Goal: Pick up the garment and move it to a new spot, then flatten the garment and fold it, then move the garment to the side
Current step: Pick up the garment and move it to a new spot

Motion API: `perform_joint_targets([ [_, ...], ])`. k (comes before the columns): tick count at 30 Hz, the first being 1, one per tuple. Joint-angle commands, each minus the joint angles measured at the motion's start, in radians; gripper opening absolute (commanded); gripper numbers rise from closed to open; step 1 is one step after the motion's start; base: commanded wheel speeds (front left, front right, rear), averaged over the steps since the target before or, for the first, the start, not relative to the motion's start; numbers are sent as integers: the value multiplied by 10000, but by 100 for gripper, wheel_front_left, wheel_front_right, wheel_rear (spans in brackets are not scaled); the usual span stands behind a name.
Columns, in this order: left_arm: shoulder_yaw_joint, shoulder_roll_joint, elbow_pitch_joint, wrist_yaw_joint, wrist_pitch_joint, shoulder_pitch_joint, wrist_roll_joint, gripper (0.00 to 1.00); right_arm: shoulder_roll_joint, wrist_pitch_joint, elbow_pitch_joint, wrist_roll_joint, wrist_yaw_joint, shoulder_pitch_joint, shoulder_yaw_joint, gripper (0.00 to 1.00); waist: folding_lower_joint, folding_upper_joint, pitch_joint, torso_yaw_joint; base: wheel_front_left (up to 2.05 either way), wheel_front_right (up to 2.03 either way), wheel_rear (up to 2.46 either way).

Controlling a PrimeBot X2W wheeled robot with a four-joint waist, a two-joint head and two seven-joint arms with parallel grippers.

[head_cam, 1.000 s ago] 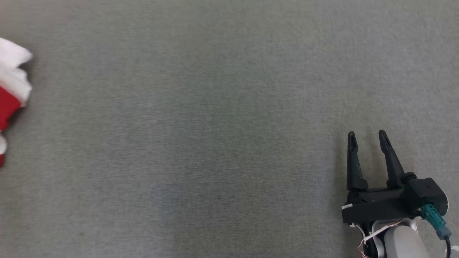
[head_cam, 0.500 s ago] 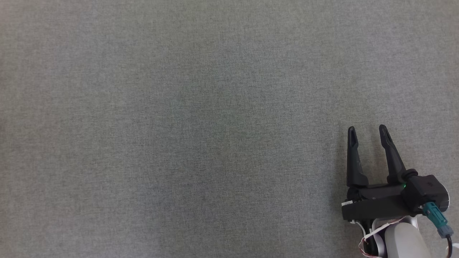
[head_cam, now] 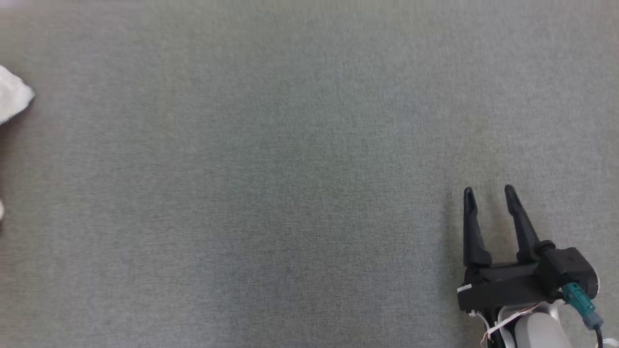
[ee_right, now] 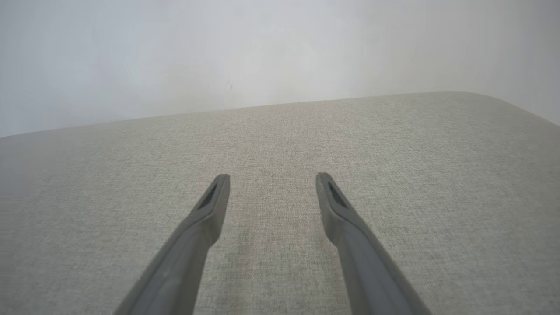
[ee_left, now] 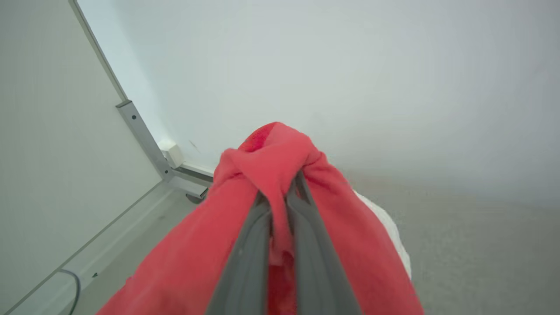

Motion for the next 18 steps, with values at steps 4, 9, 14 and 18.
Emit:
perform_joint_targets([
  [4,-289,-145,-953,-256,-448,-463,98,0,23,-6,243,220,-21,383,208,100,0,-1,-1207,316,0,0,0],
  [9,-700,-483,-2410,-447,-283,-697,34,0,22,-6,463,445,-21,690,412,100,0,-1,-1951,77,0,0,0],
  [14,-1122,-905,-3722,-591,110,-691,-131,0,19,-6,548,634,-21,814,554,100,0,-1,-2307,-349,0,0,0],
  [18,-1681,-1484,-4871,-608,565,-401,-223,0,20,-6,644,792,-21,944,630,100,0,-1,-2591,-831,0,0,0],
])
